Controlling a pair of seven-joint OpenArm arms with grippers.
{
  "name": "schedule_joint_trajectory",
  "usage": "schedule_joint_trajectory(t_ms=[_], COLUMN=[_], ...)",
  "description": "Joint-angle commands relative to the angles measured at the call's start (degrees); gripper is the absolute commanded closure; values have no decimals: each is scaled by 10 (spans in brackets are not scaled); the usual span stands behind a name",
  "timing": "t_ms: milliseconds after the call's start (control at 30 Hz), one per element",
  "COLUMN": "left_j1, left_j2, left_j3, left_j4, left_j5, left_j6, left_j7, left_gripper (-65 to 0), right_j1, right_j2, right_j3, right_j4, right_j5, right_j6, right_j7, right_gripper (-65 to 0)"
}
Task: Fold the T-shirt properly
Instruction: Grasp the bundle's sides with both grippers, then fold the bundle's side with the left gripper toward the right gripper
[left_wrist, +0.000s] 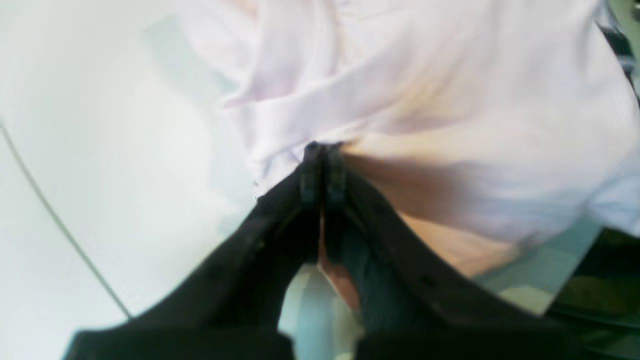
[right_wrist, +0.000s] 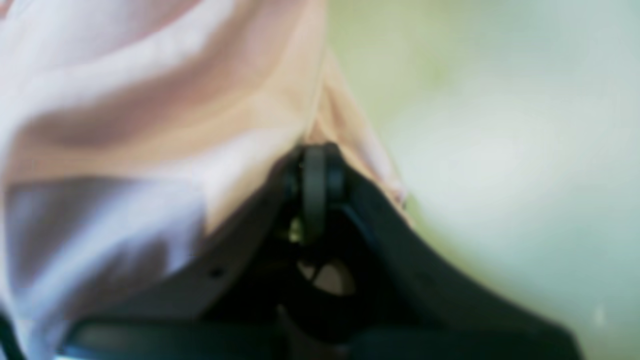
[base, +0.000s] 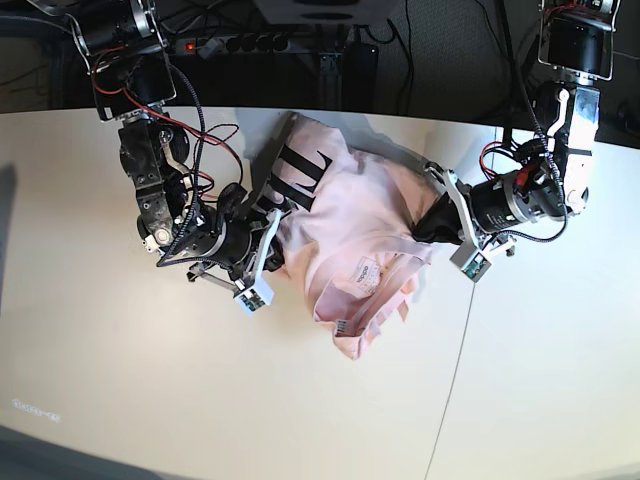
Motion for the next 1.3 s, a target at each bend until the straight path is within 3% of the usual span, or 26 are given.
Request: schedule_joint_trajectory(t_ms=[0,500,900,1033,1267], left_j1=[-14,-107,-136,-143,-144], left_j2=[-5,-5,24,25,-29], left_j3=[-4,-4,-3,-4,-53], left_j4=[-4,-92,-92,-92,-37], left_j5=[-6,-7,-6,-8,-171], left_j6=[-1,-1,-1,1,1], left_j7=[-14,-28,-35,-13,61], left_gripper=[-15,-15,-15,-15,-15], right_j1=[-3,-115,-143,-140,-139], right_j2=[3,-9,-68,-83,-83], right_j3=[4,11,11,11,11], right_j4=[11,114,137,137,137], right_j5=[7,29,34,16,-7], right_j6=[-13,-13,-13,-13,-13], right_j7=[-9,-11,-17,-12,-2], right_gripper=[0,0,0,0,0])
